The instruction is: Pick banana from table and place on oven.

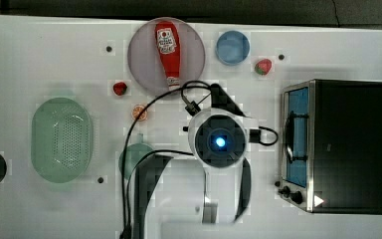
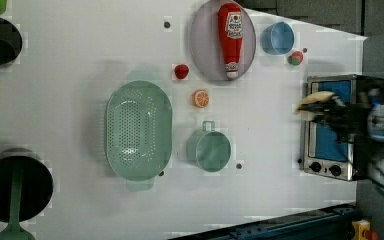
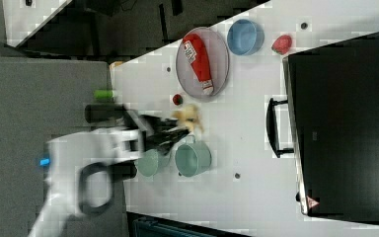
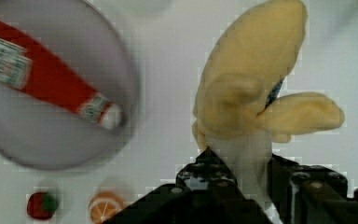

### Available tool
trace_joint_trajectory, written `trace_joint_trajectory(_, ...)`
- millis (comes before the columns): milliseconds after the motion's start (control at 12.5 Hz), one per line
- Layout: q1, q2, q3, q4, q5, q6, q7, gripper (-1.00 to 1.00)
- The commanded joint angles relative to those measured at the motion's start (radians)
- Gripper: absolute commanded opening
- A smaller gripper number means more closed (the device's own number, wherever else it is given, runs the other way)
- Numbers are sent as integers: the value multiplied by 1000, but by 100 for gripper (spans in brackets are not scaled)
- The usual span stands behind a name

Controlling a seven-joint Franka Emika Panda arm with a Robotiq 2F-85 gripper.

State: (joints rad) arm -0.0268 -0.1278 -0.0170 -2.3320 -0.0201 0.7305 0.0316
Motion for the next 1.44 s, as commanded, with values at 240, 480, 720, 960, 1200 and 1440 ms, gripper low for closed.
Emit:
trace_joint_trajectory(240,13,-92,-13,242,-16,-426,26,-47)
trace_joint_trajectory(480,10,-63,-55,372,-16,-522,23,-47)
trace_joint_trajectory(720,-1,-15,-142,436,-16,-522,-19,-47)
trace_joint_trajectory(960,-8,32,-257,443,-19,-513,-159,-47)
trace_joint_trajectory(1200,-14,89,-373,443,-32,-464,-334,-47)
trace_joint_trajectory(1440,-17,171,-480,443,-32,-350,-568,-47)
